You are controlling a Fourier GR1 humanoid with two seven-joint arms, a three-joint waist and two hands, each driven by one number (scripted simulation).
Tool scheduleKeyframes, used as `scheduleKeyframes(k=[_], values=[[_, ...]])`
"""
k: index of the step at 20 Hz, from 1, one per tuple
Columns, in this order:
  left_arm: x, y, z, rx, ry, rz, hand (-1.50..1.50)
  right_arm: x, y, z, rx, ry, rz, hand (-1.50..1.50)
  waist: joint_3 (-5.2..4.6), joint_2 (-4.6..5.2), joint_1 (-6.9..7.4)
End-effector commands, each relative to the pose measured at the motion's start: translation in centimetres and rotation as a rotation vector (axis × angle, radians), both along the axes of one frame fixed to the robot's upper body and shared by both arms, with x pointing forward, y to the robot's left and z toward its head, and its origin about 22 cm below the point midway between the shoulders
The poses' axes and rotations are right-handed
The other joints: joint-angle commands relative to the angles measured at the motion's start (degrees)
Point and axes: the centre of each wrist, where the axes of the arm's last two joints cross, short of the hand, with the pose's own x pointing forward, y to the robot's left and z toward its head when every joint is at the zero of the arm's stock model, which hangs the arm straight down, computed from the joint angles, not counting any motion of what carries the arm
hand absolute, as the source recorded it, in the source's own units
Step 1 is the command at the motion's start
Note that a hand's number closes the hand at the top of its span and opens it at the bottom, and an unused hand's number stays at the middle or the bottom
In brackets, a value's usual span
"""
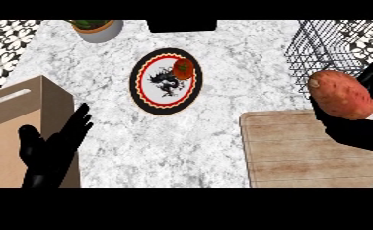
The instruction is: Pick the sweet potato from the cutting board and place it in the basket
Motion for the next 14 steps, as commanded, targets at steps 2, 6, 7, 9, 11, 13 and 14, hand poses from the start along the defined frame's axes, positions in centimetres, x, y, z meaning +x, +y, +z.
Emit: scheduleKeyframes(k=[2, 6, 7, 9, 11, 13, 14], values=[[-1.6, 1.4, -4.3, 0.028, 0.164, 0.059, 0.00, 0.9, -3.3, 4.1, 0.031, -0.008, -0.104, 1.50, -1.80, 1.09, 0.77], [-0.4, 2.0, -3.6, 0.028, 0.153, 0.047, 0.00, 3.7, -5.6, 6.4, 0.024, 0.027, -0.130, 1.50, -1.80, 1.58, 1.86], [-1.8, 1.7, -4.6, 0.020, 0.155, 0.039, 0.00, 3.7, -7.0, 6.0, 0.046, 0.046, -0.146, 1.50, -1.75, 1.36, 1.77], [-1.8, 1.2, -4.9, 0.036, 0.148, 0.031, 0.00, 4.8, -8.1, 6.6, 0.010, 0.061, -0.169, 1.50, -1.75, 1.58, 2.31], [-1.1, 0.5, -5.2, 0.044, 0.142, 0.031, 0.00, 5.2, -8.3, 6.0, -0.018, 0.068, -0.147, 1.50, -1.72, 1.59, 1.73], [-1.0, 1.4, -4.6, 0.038, 0.147, 0.022, 0.00, 6.6, -9.3, 5.2, -0.015, 0.067, -0.172, 1.50, -1.71, 1.78, 2.59], [-1.3, 1.8, -4.4, 0.021, 0.144, 0.039, 0.00, 6.7, -10.6, 5.0, -0.025, 0.075, -0.172, 1.50, -1.68, 1.70, 2.59]])
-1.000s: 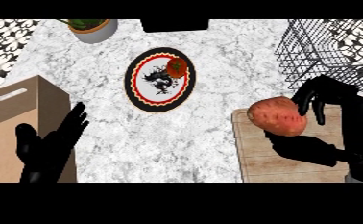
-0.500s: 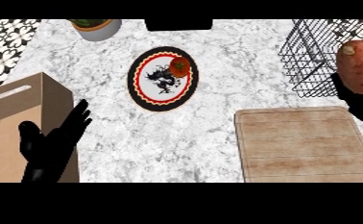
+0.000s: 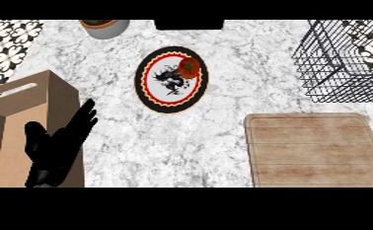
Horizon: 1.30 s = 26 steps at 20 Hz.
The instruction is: Pick the sweet potato from the cutting board and place it in the basket
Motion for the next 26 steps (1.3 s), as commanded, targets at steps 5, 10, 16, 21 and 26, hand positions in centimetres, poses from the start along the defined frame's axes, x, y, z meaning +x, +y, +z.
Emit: scheduleKeyframes(k=[5, 10, 16, 21, 26], values=[[-2.1, 0.8, -5.7, 0.049, 0.176, 0.066, 0.00, 3.4, -4.3, -1.8, 0.013, 0.030, 0.003, 1.50, -1.60, 1.26, 0.50], [-1.6, 1.0, -4.6, 0.033, 0.173, 0.059, 0.00, 5.4, -6.0, -5.8, 0.128, 0.045, 0.001, 1.50, -1.51, 1.35, 1.09], [-2.0, 2.1, -4.8, 0.027, 0.180, 0.084, 0.00, 5.9, -9.2, -7.3, 0.219, 0.022, 0.002, 1.50, -1.55, 1.05, 0.64], [-1.6, 1.6, -5.7, 0.033, 0.186, 0.072, 0.00, 6.9, -9.2, -10.3, 0.221, 0.040, 0.006, 1.50, -1.59, 1.24, 0.16], [-1.6, 2.0, -5.2, 0.035, 0.159, 0.082, 0.00, 5.6, -13.0, -10.6, -0.004, 0.143, -0.161, 1.50, -1.65, 1.61, 0.65]])
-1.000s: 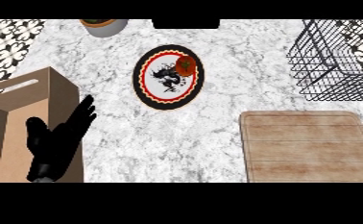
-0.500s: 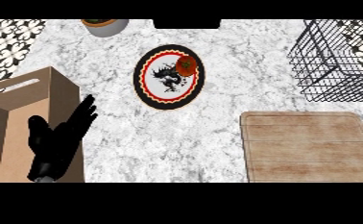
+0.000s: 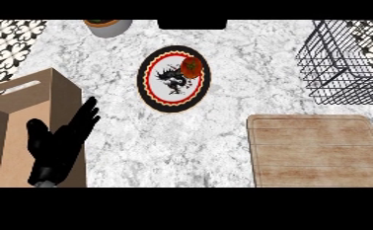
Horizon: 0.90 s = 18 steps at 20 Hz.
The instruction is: Pick the sweet potato from the cutting board and place it in the basket
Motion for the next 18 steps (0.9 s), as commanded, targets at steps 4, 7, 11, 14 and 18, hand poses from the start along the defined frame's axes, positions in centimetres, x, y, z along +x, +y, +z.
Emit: scheduleKeyframes(k=[4, 7, 11, 14, 18], values=[[-2.3, 2.6, -5.3, 0.036, 0.183, 0.074, 0.00, -0.4, -2.9, 0.4, -0.182, 0.052, 0.011, -1.50, -1.75, 1.20, 0.09], [-1.9, 1.7, -5.0, 0.045, 0.180, 0.084, 0.00, -0.5, -3.8, -1.2, -0.199, 0.031, -0.004, -1.50, -1.65, 1.15, 0.07], [-0.9, 1.5, -4.7, 0.039, 0.177, 0.077, 0.00, 0.1, -4.0, -1.8, -0.148, -0.017, -0.003, -1.50, -1.65, 1.10, -0.13], [-2.3, 1.0, -5.9, 0.045, 0.192, 0.077, 0.00, -0.5, -5.7, 0.4, -0.084, -0.096, -0.031, -1.50, -1.69, 0.89, -0.44], [-3.2, 1.8, -5.8, 0.034, 0.196, 0.083, 0.00, -0.9, -7.0, 0.8, 0.000, -0.136, -0.102, -1.50, -1.72, 0.79, 0.03]])
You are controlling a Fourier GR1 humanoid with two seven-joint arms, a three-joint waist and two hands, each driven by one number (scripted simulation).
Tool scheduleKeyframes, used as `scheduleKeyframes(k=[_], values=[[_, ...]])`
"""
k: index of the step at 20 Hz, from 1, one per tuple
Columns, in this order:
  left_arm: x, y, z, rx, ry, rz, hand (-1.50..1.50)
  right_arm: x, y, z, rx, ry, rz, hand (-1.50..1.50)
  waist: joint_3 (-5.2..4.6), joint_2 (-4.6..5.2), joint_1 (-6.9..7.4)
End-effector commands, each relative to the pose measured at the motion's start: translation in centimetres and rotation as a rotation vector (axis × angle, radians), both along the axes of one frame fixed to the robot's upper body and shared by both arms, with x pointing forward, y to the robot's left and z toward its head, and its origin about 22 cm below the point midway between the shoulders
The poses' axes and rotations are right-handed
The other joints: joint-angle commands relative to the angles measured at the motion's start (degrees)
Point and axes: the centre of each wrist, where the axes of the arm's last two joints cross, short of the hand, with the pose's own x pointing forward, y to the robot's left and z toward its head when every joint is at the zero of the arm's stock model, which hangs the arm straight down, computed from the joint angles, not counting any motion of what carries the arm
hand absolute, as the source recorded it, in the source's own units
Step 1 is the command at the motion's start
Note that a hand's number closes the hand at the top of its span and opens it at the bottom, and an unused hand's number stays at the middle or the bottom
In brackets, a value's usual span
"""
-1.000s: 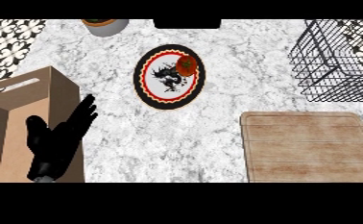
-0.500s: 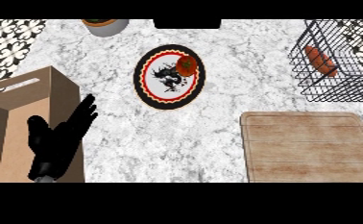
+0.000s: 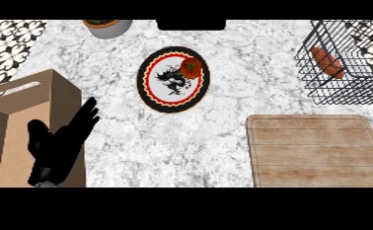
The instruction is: Pick the sweet potato from the cutting board and place it in the basket
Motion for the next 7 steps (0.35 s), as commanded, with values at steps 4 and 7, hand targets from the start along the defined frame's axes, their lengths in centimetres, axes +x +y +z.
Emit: scheduleKeyframes(k=[4, 7], values=[[-2.4, 1.9, -5.0, 0.029, 0.177, 0.093, 0.00, -3.3, -4.8, 2.0, 0.101, -0.045, -0.107, -1.50, -1.69, 0.94, -1.22], [-2.6, 2.3, -5.4, 0.049, 0.186, 0.116, 0.00, -6.0, -7.3, 1.9, 0.095, -0.038, -0.134, -1.50, -1.66, 1.06, -1.92]])
